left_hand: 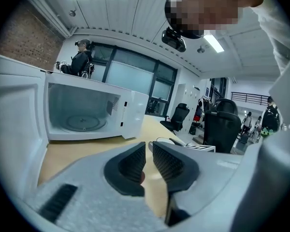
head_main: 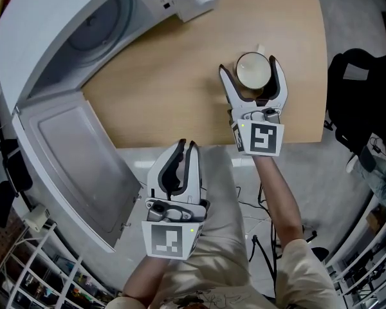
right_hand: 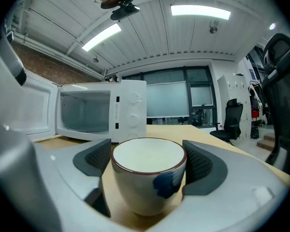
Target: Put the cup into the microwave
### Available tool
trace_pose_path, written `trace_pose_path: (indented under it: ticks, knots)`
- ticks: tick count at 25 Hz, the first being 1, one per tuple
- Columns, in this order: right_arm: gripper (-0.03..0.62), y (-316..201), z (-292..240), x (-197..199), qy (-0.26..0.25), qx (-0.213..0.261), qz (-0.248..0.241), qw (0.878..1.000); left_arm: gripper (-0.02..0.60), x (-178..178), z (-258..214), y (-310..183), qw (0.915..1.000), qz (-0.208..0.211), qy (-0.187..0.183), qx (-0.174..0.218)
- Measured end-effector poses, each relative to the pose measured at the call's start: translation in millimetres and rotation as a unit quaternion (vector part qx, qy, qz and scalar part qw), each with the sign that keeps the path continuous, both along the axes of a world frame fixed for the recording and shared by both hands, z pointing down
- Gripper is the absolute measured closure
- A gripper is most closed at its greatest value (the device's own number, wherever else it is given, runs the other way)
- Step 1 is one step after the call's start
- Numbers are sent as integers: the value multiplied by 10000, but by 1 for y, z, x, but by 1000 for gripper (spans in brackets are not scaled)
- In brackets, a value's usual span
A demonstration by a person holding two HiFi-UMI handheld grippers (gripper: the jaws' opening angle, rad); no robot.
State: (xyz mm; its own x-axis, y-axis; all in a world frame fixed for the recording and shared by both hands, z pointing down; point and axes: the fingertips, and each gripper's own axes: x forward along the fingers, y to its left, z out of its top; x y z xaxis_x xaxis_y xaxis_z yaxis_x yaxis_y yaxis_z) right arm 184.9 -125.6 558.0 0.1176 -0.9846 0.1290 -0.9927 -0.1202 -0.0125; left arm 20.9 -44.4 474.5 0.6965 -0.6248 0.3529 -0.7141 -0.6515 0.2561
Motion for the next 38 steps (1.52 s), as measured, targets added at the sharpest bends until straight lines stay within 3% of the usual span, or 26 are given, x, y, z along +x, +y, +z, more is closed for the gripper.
trace_pose_path:
  ticks: [4,12,18,28,31,38]
  knots:
    - [143,-3,6,2,-152,-68,31,9999,535,-2,3,-5,9996,-230,59,-149]
    - [183,-5,9,6,-200,-152,220,9994,543,-10,-2,-9,9994,-315,113,-114]
    - [177,-6,10,8,-192,-196,323,9991,548,-15,-4,-12,9991,-397,136,-92]
    - [177,-7,6,0,-98,-281,78,9995,560,-22,-15,-16,9991,-392,101,151]
    - [177,-9,-3,-10,-5,-240,-108,9997,561,-24,-18,-18,9983,-546,188,62]
    - [177,-21,-31,-51,50,-84,-622,9980,561,-34,-30,-18,9980,-552,194,248]
